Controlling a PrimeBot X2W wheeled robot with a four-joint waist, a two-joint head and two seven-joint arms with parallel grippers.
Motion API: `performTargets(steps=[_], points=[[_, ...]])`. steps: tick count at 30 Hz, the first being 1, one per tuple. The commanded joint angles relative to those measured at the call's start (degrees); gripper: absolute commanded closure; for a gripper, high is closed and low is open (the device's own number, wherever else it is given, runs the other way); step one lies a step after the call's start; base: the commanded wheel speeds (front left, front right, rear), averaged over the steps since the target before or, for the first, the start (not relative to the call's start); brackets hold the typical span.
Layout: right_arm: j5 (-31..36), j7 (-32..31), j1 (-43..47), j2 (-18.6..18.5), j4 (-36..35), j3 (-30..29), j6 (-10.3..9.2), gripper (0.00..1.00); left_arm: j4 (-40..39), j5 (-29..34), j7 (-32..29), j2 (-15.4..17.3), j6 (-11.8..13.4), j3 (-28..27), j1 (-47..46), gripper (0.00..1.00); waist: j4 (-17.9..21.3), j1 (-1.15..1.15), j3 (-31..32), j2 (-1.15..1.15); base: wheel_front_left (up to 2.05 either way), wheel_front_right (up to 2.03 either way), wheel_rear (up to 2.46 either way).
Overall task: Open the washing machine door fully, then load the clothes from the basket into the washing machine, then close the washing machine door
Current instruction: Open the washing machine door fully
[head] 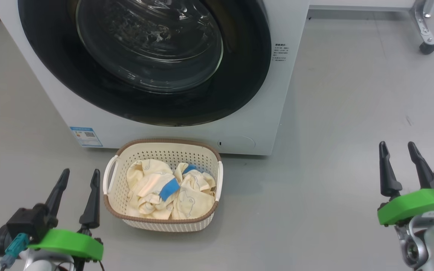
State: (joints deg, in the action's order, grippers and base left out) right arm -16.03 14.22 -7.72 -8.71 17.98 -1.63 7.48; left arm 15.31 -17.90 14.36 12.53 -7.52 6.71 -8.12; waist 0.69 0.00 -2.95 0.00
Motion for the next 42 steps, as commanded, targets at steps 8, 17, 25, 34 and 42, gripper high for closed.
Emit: performTargets(steps=[8,17,25,34,42], points=[[0.0,0.8,-2.5,-0.9,-1.5,1.4,0.01,0.00,-1.4,-0.6,0.6,1.5,0.0,-2.0,-2.2,0.00,-0.3,0.00,0.1,0.00,0.00,0.00,0.00],[-1.7,0.8,-3.1,-0.8,-1.5,0.9,0.01,0.58,-1.5,-0.9,0.6,1.4,0.0,-1.4,-2.3,0.00,-0.5,0.00,-0.4,0.00,0.00,0.00,0.00],[-12.4,0.8,-7.6,-0.4,-0.6,1.4,0.01,1.00,-1.7,-1.0,0.6,0.7,0.0,-0.9,-2.0,0.00,-0.5,0.00,-1.4,0.00,0.00,0.00,0.00],[-34.6,0.8,-16.8,-2.8,-0.6,5.5,0.01,1.00,-2.5,-1.2,0.6,0.2,0.0,0.3,-3.4,0.00,-1.5,0.00,-4.5,0.00,0.00,0.00,0.00],[-52.0,0.6,-24.9,-8.4,-0.5,11.7,0.01,1.00,-2.7,-1.8,0.6,0.0,0.0,2.0,-6.1,0.00,-4.1,0.00,-8.3,0.00,0.00,0.00,0.00]])
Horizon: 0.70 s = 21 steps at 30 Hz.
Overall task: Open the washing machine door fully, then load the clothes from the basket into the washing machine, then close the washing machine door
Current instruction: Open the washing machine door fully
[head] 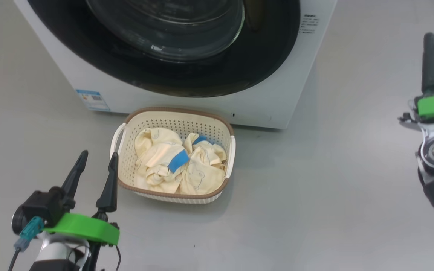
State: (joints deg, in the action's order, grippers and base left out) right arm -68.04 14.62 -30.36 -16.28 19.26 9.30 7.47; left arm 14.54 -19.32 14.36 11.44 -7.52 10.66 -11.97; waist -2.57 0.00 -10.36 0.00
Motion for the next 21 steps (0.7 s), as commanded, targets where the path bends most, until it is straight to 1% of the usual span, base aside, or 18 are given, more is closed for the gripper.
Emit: performTargets(steps=[1,4,7,12,15,21], points=[[-2.2,-0.5,-3.3,-1.7,-1.8,1.8,0.02,1.00,-1.9,-0.4,0.6,1.0,0.0,-1.8,-2.7,0.00,-1.2,0.00,-1.4,0.00,0.00,0.00,0.00],[-8.7,-3.6,-6.5,-4.2,-2.1,4.4,0.02,1.00,-1.8,-0.7,0.6,0.9,0.0,-1.2,-3.8,0.00,-2.3,0.00,-2.8,0.00,0.00,0.00,0.00],[-14.4,-6.9,-9.4,-6.4,-2.1,5.3,0.02,1.00,-1.6,-0.9,0.6,0.6,0.0,-0.6,-4.7,0.00,-3.5,0.00,-4.1,0.00,0.00,0.00,0.00],[-22.6,-14.5,-13.3,-8.4,-1.8,4.6,0.02,1.00,-1.5,-1.3,0.6,0.3,0.0,0.5,-6.0,0.00,-5.2,0.00,-6.1,0.00,0.00,0.00,0.00],[-27.4,-19.9,-15.2,-8.6,-0.9,2.6,0.02,1.00,-1.5,-1.6,0.6,0.0,0.0,1.0,-6.8,0.00,-6.2,0.00,-7.3,0.00,0.00,0.00,0.00],[-29.4,-28.8,-18.4,-9.3,1.8,1.2,0.02,1.00,-1.2,-1.9,0.6,-0.7,0.0,2.0,-8.0,0.00,-7.7,0.00,-9.2,0.00,0.00,0.00,0.00]])
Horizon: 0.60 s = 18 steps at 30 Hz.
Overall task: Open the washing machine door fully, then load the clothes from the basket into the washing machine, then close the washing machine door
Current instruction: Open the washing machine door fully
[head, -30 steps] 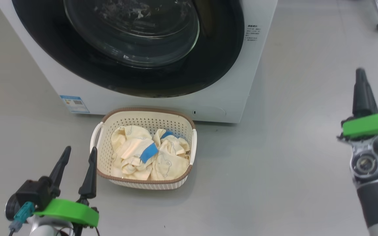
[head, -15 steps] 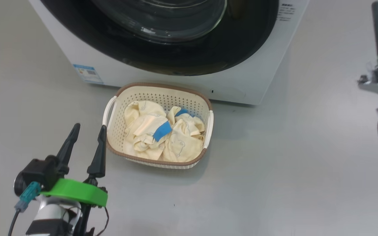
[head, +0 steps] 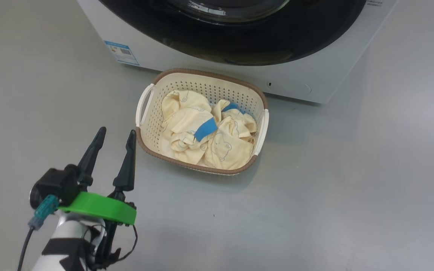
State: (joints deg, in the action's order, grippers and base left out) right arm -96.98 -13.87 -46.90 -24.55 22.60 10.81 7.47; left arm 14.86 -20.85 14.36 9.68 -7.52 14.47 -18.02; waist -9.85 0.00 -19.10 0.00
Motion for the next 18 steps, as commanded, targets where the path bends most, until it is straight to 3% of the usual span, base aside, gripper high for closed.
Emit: performTargets(steps=[1,7,18], points=[[-0.6,-1.6,-2.4,-1.0,-1.0,-0.4,0.02,1.00,-1.4,-0.4,0.6,0.9,0.0,-1.6,-2.1,0.00,-0.7,0.00,-0.8,0.00,0.00,0.00,0.00],[0.8,-6.2,-6.0,-0.5,0.9,-0.4,0.02,1.00,-1.3,-0.9,0.6,0.2,0.0,-0.2,-3.4,0.00,-1.8,0.00,-2.7,0.00,0.00,0.00,0.00],[3.4,-9.0,-11.8,0.3,2.6,-0.7,0.02,1.00,-1.4,-1.9,0.6,-0.6,0.0,1.4,-5.1,0.00,-4.0,0.00,-5.8,0.00,0.00,0.00,0.00]])
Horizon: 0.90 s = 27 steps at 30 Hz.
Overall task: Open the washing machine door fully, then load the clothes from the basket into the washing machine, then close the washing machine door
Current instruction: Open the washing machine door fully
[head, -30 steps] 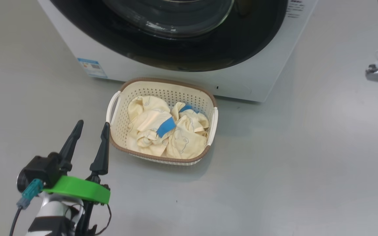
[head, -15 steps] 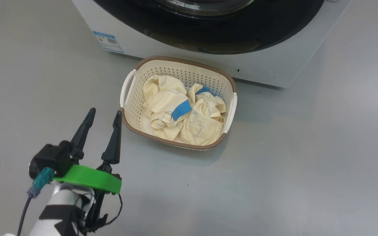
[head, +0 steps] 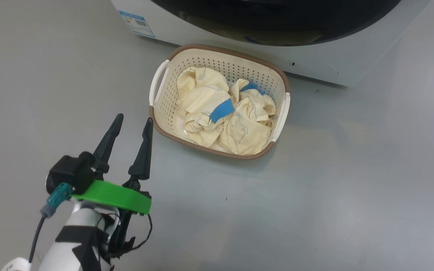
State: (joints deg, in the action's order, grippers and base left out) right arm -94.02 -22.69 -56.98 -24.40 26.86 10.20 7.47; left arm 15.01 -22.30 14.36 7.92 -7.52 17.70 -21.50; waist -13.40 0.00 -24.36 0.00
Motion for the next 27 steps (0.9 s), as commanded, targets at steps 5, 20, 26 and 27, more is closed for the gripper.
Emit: performTargets(steps=[5,20,26,27], points=[[1.6,-1.0,-3.8,0.2,-0.8,0.1,0.02,1.00,-1.6,-1.0,0.6,0.4,0.0,-1.7,-2.1,0.00,-1.5,0.00,-2.0,0.00,0.00,0.00,0.00],[4.0,-2.1,-5.4,0.7,-0.1,1.4,0.02,1.00,-1.7,-1.5,0.6,-0.8,0.0,-1.8,-2.8,0.00,-2.9,0.00,-3.8,0.00,0.00,0.00,0.00],[4.1,-3.1,-4.5,1.1,-0.4,2.3,0.02,1.00,-1.6,-1.6,0.6,-1.2,0.0,-2.0,-2.7,0.00,-2.8,0.00,-3.6,0.00,0.00,0.00,0.00],[4.1,-3.2,-4.3,1.2,-0.5,2.4,0.02,1.00,-1.5,-1.6,0.6,-1.2,0.0,-2.0,-2.6,0.00,-2.8,0.00,-3.5,0.00,0.00,0.00,0.00]])
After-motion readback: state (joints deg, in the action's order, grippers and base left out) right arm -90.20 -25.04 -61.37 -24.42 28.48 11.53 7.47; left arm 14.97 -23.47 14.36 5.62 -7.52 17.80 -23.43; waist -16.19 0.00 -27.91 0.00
